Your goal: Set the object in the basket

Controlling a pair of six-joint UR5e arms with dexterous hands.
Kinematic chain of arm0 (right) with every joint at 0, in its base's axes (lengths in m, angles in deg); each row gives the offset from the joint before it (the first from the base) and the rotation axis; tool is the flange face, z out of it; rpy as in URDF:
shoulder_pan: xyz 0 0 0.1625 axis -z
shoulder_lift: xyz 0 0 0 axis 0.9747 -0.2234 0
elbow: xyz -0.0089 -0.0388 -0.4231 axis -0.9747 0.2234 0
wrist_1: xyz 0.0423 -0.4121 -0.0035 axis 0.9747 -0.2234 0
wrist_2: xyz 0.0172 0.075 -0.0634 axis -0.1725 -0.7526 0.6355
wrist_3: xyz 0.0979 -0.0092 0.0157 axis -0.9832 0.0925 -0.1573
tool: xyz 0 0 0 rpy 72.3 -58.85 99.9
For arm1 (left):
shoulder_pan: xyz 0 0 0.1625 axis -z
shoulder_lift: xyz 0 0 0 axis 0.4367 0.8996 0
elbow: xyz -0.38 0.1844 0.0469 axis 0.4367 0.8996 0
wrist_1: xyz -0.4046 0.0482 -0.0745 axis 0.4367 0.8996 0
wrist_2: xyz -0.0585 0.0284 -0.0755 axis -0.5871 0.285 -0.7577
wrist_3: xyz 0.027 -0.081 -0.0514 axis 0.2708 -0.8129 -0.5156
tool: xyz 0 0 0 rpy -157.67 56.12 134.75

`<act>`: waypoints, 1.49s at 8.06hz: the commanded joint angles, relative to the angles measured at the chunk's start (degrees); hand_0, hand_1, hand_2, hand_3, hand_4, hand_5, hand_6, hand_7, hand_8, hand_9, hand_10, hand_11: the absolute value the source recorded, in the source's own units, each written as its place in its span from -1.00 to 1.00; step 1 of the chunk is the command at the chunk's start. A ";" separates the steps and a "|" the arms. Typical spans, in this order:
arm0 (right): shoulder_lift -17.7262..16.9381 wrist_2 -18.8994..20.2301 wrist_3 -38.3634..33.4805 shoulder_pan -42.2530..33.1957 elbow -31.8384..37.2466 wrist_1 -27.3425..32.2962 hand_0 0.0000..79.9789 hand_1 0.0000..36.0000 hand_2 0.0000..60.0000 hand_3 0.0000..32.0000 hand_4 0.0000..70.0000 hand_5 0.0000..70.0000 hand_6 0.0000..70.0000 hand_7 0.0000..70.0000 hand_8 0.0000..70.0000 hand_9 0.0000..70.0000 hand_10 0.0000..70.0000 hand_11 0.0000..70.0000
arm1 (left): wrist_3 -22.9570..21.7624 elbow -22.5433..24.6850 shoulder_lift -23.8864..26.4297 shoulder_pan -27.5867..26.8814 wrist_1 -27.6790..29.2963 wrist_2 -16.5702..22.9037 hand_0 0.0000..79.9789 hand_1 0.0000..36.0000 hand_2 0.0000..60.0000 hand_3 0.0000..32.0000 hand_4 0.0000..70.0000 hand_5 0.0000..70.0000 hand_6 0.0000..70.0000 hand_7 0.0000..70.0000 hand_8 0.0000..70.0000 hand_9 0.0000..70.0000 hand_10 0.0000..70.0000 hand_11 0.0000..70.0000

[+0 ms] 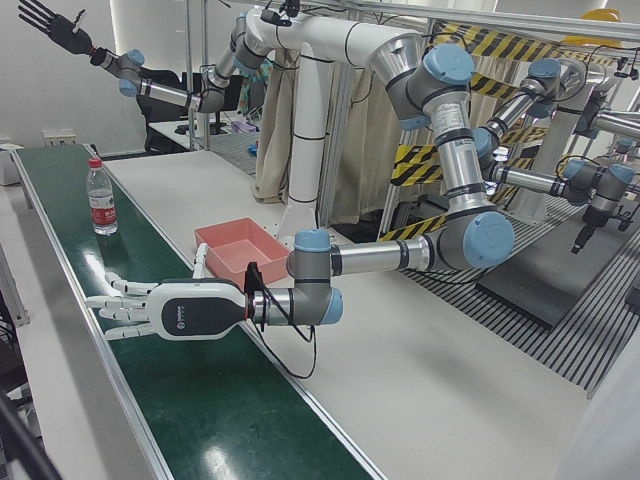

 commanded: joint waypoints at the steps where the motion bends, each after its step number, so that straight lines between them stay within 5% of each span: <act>1: 0.00 0.00 0.00 0.01 0.05 0.00 -1.00 -1.00 -1.00 -1.00 -1.00 -1.00 -1.00 -1.00 -1.00 -1.00 -1.00 -1.00 | 0.00 0.03 0.00 0.00 0.00 0.00 0.25 -1.00 -1.00 -0.40 -0.79 -0.23 -0.87 -0.87 -0.65 -0.64 -0.89 -0.83; 12: 0.00 0.00 0.00 0.01 0.05 0.00 -1.00 -1.00 -1.00 -1.00 -1.00 -1.00 -1.00 -1.00 -1.00 -1.00 -1.00 -1.00 | 0.52 -0.15 0.09 -0.09 0.35 0.00 0.28 -1.00 -1.00 -0.39 -0.82 -0.23 -0.85 -0.86 -0.64 -0.63 -0.88 -0.81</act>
